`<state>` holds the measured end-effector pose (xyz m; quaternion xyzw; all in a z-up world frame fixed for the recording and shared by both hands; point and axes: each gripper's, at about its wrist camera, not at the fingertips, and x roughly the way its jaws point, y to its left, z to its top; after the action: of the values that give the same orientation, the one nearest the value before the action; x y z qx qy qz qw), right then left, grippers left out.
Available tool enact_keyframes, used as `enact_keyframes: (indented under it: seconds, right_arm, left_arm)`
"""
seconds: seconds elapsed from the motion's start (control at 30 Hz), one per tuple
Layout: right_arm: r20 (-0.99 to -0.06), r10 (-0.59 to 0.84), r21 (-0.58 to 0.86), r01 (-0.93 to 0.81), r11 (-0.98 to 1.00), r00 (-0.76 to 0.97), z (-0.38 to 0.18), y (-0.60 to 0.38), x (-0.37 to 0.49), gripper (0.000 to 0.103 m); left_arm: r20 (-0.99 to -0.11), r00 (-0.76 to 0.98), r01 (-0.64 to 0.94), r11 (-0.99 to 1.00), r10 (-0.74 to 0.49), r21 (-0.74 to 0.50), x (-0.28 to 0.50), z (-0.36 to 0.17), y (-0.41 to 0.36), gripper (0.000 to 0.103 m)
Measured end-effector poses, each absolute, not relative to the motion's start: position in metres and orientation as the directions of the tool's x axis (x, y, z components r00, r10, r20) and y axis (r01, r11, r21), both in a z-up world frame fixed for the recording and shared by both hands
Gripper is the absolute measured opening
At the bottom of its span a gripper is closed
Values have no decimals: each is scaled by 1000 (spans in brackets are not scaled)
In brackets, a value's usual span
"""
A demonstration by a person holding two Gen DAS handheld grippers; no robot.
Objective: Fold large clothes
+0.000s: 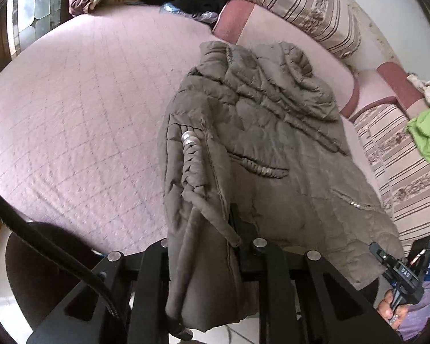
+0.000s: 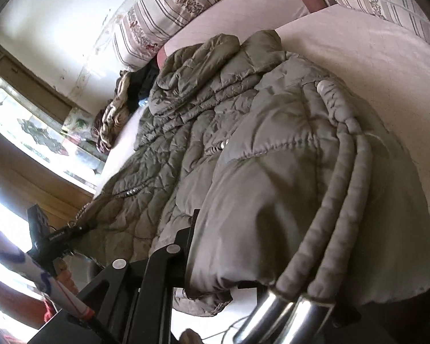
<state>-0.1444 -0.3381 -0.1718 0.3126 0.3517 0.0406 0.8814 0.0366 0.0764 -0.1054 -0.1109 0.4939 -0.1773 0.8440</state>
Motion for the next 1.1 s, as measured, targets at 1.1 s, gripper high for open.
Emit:
enact_keyframes:
  seconds: [1.1]
  right_arm:
    - [-518, 39, 410, 208, 888, 855, -9, -362, 82, 17]
  left_arm:
    - [-728, 647, 102, 972, -227, -213, 268, 9, -21, 19]
